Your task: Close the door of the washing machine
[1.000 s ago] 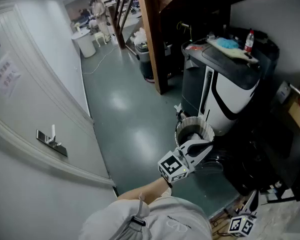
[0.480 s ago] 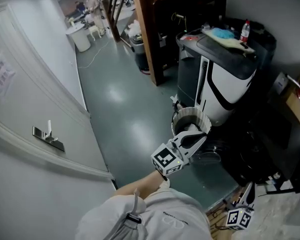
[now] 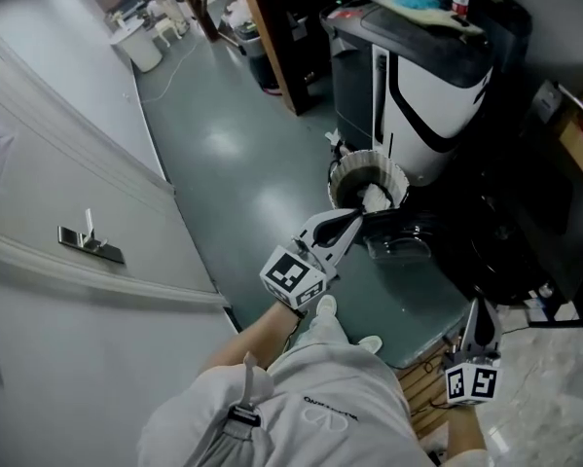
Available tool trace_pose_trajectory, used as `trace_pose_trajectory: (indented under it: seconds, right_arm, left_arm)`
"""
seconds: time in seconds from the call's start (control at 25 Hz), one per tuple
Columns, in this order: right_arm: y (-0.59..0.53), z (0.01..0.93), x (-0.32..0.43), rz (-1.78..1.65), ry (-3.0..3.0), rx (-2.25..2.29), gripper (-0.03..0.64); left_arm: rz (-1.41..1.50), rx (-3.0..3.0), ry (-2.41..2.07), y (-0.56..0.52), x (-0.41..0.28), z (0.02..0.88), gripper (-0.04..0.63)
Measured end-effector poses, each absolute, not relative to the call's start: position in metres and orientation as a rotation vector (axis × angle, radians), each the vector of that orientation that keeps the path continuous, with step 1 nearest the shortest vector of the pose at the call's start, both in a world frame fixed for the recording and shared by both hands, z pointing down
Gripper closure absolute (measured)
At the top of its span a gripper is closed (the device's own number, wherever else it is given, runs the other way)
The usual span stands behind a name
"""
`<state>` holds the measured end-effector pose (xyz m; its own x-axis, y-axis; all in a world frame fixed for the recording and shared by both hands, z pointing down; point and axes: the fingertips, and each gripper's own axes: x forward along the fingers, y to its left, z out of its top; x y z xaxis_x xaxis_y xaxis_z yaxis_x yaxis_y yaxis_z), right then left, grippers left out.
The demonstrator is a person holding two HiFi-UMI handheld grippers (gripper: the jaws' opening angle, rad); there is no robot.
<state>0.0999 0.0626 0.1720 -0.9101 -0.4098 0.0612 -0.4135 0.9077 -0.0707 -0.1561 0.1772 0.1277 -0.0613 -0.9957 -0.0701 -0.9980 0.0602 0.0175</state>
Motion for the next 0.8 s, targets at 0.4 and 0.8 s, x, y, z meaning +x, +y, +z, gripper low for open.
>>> trace_pose_trajectory:
  seconds: [0.4, 0.8]
  right_arm:
    - [0.072, 0.181, 0.054, 0.089, -3.062, 0.452, 0.606]
    - [0.083, 0.197, -0.039, 0.071, -3.009, 0.377, 0.606]
  left_arm:
    - [0.103, -2.081, 2.347, 0.201, -0.152, 0.146, 0.594]
    - [0.082, -2.111, 2.381, 0.198, -0.222, 0.178, 0.594]
